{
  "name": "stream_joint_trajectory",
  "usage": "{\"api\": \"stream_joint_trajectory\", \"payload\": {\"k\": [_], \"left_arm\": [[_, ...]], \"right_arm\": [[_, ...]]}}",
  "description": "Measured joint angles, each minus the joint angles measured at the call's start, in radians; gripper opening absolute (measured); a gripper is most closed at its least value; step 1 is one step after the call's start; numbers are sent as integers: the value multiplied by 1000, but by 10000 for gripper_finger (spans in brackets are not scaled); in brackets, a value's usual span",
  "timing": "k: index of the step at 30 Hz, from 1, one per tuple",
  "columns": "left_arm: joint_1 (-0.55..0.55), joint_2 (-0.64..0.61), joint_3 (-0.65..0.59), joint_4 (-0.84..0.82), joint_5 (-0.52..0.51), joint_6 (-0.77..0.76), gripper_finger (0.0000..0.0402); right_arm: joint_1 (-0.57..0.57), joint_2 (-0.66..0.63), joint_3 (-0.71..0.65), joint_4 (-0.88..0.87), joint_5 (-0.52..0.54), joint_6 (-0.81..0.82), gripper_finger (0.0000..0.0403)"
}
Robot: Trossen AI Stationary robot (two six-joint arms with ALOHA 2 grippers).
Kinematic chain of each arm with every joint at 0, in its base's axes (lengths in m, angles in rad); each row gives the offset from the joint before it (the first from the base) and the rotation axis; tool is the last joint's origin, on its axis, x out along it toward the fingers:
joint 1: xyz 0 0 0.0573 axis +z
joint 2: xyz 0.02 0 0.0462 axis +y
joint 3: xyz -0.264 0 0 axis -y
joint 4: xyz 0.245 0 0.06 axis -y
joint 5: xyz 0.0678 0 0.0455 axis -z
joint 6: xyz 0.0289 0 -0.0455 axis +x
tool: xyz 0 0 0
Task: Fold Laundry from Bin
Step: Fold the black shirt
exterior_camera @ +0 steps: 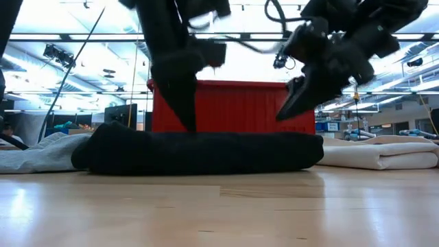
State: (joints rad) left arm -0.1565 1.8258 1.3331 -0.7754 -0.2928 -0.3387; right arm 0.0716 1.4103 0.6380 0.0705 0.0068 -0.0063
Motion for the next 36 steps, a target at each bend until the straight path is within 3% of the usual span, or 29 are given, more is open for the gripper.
{"api": "stream_joint_trajectory", "payload": {"k": [3, 9, 12, 19, 24, 30, 36], "left_arm": [[-13, 73, 0, 29, 8, -11, 265], [-62, 148, 0, 180, 252, 97, 250], [-102, 149, 6, 219, 310, 145, 237], [-151, 76, 10, 173, 313, 78, 208], [-186, 1, 10, 100, 311, -47, 196], [-223, -29, 10, 69, 254, -66, 194], [-219, -20, 9, 58, 212, -70, 194]], "right_arm": [[39, 77, 0, 27, 66, -21, 175], [43, 136, 0, 38, 75, -39, 175], [64, 140, 0, 126, 78, -64, 175], [54, 166, 2, 205, 74, -52, 175], [77, 158, 1, -72, 91, 9, 175], [110, 118, 1, -270, 239, 106, 175], [161, -56, -1, -352, 140, 105, 175]]}}
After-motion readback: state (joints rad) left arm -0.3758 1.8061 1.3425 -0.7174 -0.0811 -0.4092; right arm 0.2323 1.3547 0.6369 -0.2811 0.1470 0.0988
